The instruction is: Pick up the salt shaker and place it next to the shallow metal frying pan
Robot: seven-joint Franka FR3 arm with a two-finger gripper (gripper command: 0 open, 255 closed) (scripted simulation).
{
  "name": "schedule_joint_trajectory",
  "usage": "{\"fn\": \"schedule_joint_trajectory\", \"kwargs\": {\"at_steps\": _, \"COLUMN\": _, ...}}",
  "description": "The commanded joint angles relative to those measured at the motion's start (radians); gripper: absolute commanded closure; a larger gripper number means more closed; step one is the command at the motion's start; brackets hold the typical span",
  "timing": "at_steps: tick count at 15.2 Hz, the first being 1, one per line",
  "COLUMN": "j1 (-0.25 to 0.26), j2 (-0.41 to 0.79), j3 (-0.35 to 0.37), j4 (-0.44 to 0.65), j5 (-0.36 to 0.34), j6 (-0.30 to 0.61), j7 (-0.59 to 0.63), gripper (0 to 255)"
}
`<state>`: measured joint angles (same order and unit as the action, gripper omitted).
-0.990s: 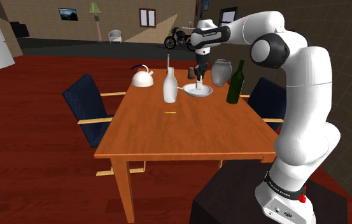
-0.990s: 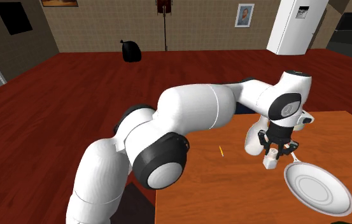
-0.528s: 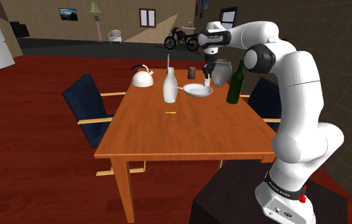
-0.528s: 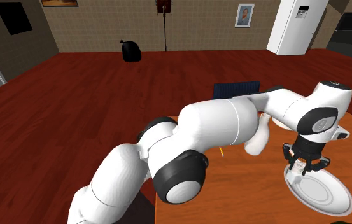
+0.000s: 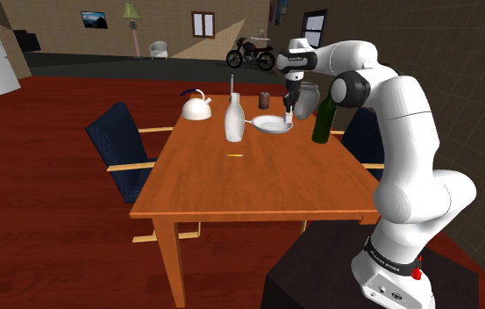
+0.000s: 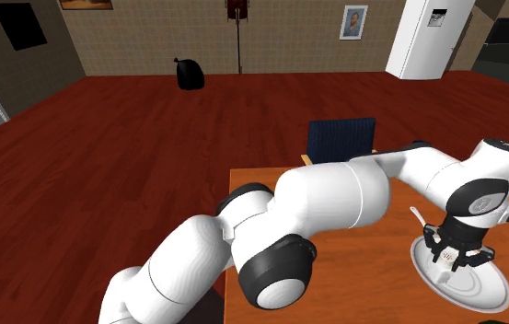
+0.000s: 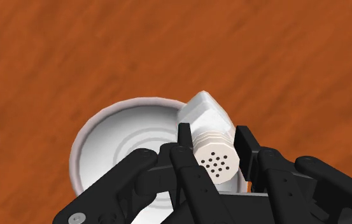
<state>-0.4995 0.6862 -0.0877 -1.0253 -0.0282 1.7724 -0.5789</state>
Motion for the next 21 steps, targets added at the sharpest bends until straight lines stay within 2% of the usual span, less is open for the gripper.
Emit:
{"fn": "schedule_joint_trajectory", "kwargs": {"at_steps": 1, "j1": 0.001, "j2": -0.005, "j3": 0.0, "j4": -0.033, "j5": -0.001, "j6": 0.029, "j7": 0.002, "gripper": 255}}
{"fn": "schedule_joint_trajectory", "kwargs": {"at_steps": 14, "j1": 0.004, "j2": 0.008, "j3": 0.001, "j4": -0.185, "j5": -0.002, "j6": 0.193, "j7": 0.011, "gripper": 255}}
{"fn": "schedule_joint_trajectory", "kwargs": {"at_steps": 21, "j1": 0.004, "j2": 0.008, "j3": 0.001, "j4": -0.185, "j5": -0.002, "j6": 0.193, "j7": 0.011, "gripper": 255}}
